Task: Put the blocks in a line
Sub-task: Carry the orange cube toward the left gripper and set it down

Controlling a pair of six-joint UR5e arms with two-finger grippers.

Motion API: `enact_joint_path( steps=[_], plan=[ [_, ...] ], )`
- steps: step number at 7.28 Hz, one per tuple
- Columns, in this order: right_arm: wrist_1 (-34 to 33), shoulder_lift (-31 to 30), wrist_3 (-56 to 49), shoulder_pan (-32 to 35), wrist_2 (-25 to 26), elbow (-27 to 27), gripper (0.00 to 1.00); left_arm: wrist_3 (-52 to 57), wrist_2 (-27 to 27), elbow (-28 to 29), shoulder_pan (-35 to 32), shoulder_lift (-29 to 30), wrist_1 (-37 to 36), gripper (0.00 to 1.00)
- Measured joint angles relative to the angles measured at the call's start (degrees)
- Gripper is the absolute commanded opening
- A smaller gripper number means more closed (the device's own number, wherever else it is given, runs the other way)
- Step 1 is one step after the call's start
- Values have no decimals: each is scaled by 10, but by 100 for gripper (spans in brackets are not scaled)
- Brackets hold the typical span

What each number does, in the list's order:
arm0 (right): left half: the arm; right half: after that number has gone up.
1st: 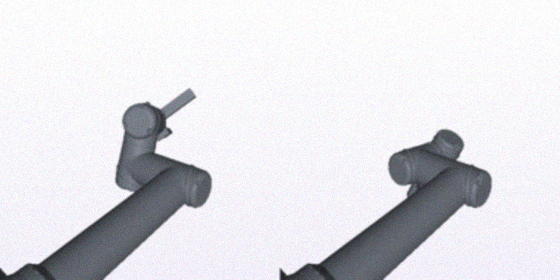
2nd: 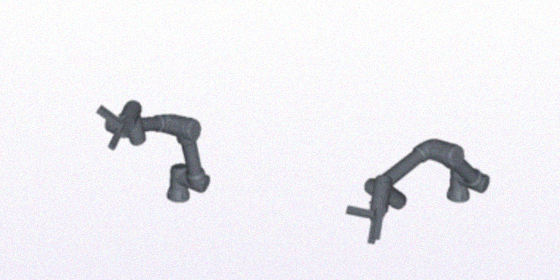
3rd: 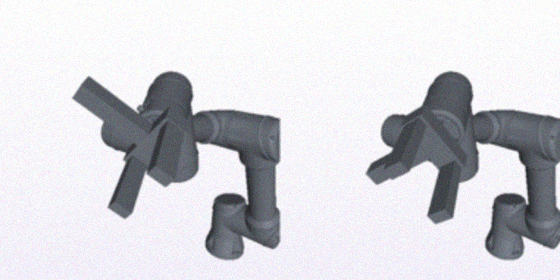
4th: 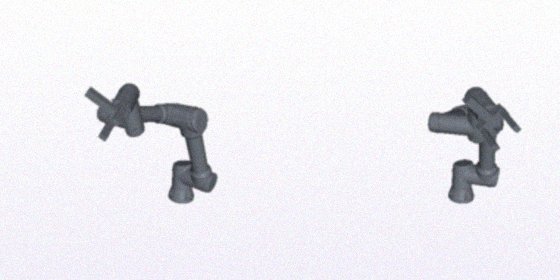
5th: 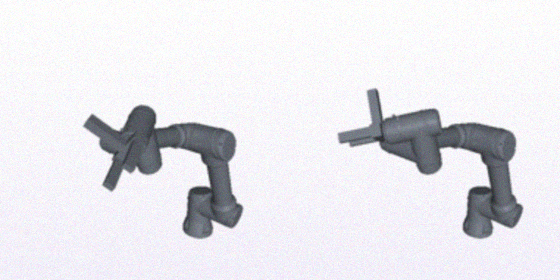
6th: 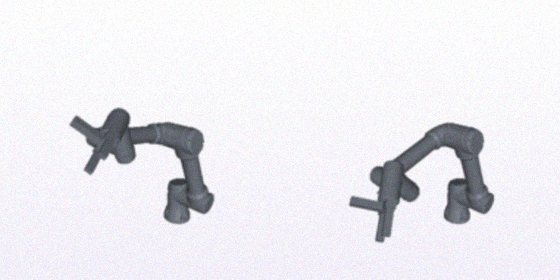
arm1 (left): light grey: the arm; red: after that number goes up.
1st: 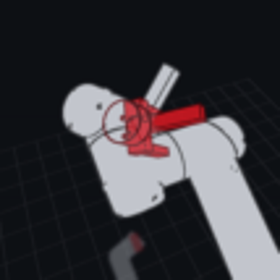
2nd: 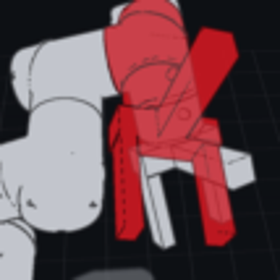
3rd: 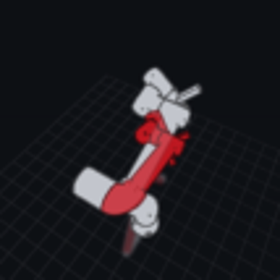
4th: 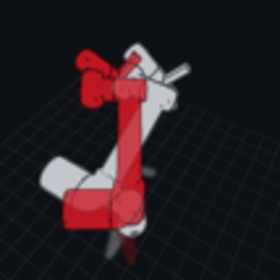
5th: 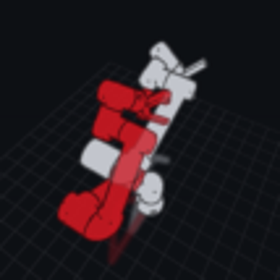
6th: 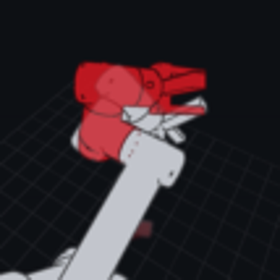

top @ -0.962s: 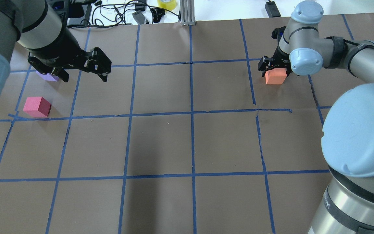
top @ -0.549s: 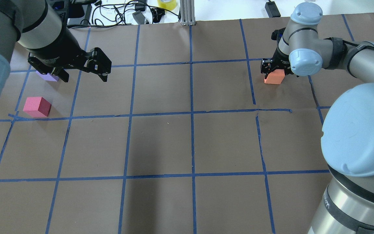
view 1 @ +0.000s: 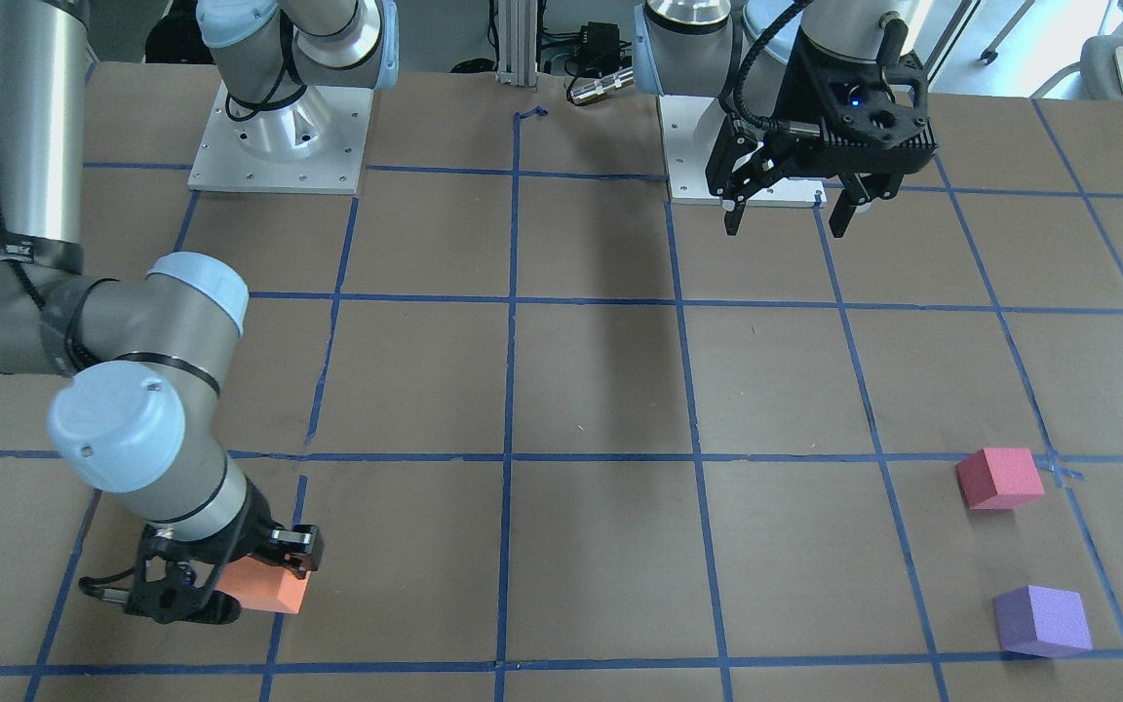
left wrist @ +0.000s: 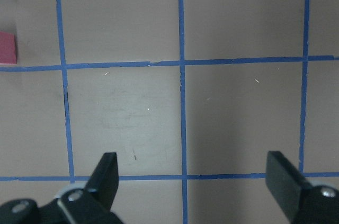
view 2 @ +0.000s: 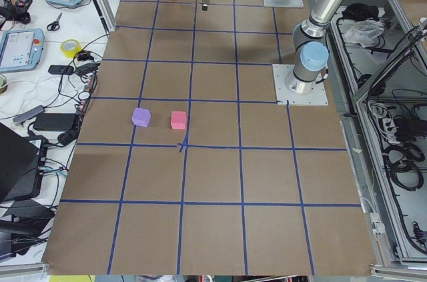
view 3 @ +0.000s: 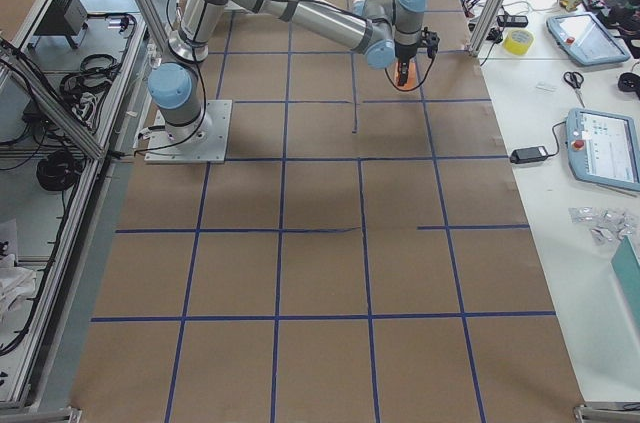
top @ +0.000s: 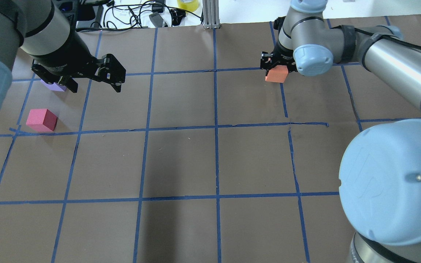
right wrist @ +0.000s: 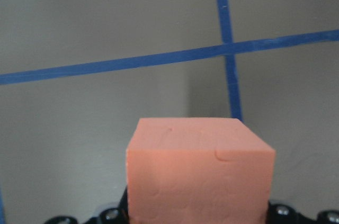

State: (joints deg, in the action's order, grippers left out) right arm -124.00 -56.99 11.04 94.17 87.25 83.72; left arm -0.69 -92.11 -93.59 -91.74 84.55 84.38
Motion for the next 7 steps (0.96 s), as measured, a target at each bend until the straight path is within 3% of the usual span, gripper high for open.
enact_joint_path(
  steps=[2, 5, 7],
  plan=[
    [-5, 17, 41, 58, -1, -18, 8, 0, 1, 0, 0, 0, 0, 100],
    [-4, 86, 56, 131, 14, -92, 11, 1, 0, -1, -1, -1, 1, 100],
    [0, 114, 68, 148, 17, -118, 20, 1, 0, -1, -1, -2, 1, 100]
  ],
)
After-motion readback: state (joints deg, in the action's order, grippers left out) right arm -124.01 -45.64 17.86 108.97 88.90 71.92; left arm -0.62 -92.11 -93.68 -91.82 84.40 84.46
